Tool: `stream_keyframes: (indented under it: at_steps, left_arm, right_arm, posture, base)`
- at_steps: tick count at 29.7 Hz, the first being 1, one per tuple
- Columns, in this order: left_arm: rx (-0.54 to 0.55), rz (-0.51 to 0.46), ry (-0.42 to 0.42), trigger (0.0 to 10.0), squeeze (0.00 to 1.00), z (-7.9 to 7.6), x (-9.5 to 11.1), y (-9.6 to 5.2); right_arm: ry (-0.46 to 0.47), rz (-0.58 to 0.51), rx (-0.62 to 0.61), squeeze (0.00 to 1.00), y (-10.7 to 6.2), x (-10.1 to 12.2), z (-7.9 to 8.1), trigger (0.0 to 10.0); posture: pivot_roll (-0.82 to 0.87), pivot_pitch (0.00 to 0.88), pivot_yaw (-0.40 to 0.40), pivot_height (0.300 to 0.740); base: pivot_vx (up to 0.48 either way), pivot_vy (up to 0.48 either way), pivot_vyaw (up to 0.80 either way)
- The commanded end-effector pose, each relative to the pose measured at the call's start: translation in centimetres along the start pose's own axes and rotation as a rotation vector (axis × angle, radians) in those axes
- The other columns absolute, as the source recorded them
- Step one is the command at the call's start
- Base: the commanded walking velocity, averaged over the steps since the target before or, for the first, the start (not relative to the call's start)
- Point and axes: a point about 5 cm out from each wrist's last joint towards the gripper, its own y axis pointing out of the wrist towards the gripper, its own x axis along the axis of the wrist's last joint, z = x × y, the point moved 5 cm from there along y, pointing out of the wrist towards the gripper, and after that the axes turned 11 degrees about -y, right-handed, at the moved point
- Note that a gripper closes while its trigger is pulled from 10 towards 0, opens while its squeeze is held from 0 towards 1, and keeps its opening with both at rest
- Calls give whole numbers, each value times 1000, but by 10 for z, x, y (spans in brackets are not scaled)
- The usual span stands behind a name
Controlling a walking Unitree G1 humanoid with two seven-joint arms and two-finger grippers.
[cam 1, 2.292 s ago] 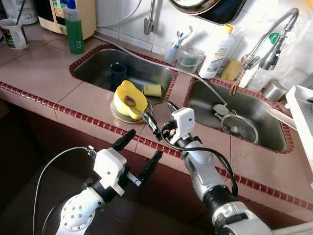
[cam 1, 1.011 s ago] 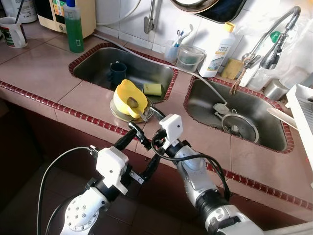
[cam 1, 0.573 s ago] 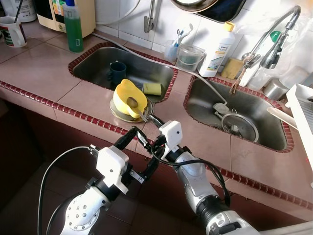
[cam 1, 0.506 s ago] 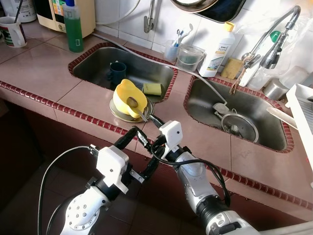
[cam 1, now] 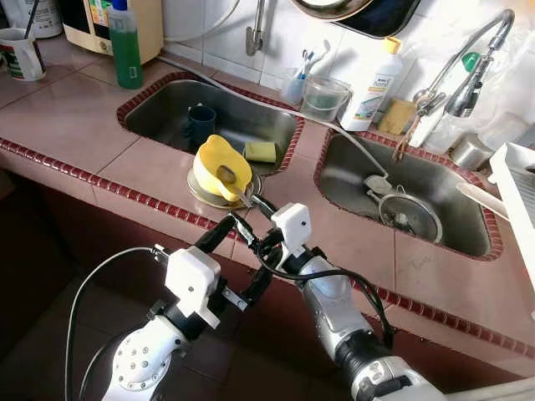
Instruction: Kitchen organization
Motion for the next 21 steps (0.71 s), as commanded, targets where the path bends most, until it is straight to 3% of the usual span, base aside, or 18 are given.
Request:
stream_keyframes:
  at_steps: [1,10,12,14,15,16,17,19,20,21]
  left_arm:
    - [-27,-6,-10,10000,0,-8,1,3]
    - [-31,-8,-10,10000,0,-9,1,4]
    - [-35,-8,-12,10000,0,-10,0,4]
    - [-37,-7,-11,10000,0,-10,0,4]
    - [-38,-8,-11,10000,0,-10,1,5]
    - [-38,-8,-11,10000,0,-10,1,5]
    - [-39,-8,-10,10000,0,-10,1,5]
    - [-39,-8,-10,10000,0,-10,1,5]
    - [-40,-7,-11,10000,0,-10,1,5]
    - [-41,-7,-11,10000,0,-10,1,5]
  right_arm:
    - [-17,-19,-4,0,3,5,-3,10000]
    - [-15,-15,-25,0,4,5,-5,10000]
    - [-11,-12,-34,0,3,4,-6,5922]
    - [-11,-11,-37,0,3,4,-7,6235]
    - [-13,-9,-37,0,3,4,-7,4471]
    - [-13,-9,-37,0,3,4,-7,4471]
    - [-15,-5,-39,0,2,3,-7,3059]
    - [-15,-4,-40,0,2,2,-7,3294]
    - [-13,0,-42,0,1,1,-7,549]
    - [-12,1,-43,0,1,1,-7,1098]
  posture:
    - [-27,75,-209,740]
    - [-24,65,-209,740]
    - [-25,63,-208,740]
    - [-25,62,-207,740]
    - [-24,62,-208,740]
    - [-24,62,-208,740]
    - [-24,62,-208,740]
    - [-24,62,-207,740]
    - [-24,62,-207,740]
    - [-24,63,-207,740]
  base:
    - [0,0,0]
    - [0,0,0]
    - [0,0,0]
    - [0,0,0]
    - [0,0,0]
    - [0,0,0]
    - [0,0,0]
    - [0,0,0]
    - [0,0,0]
    - [0,0,0]
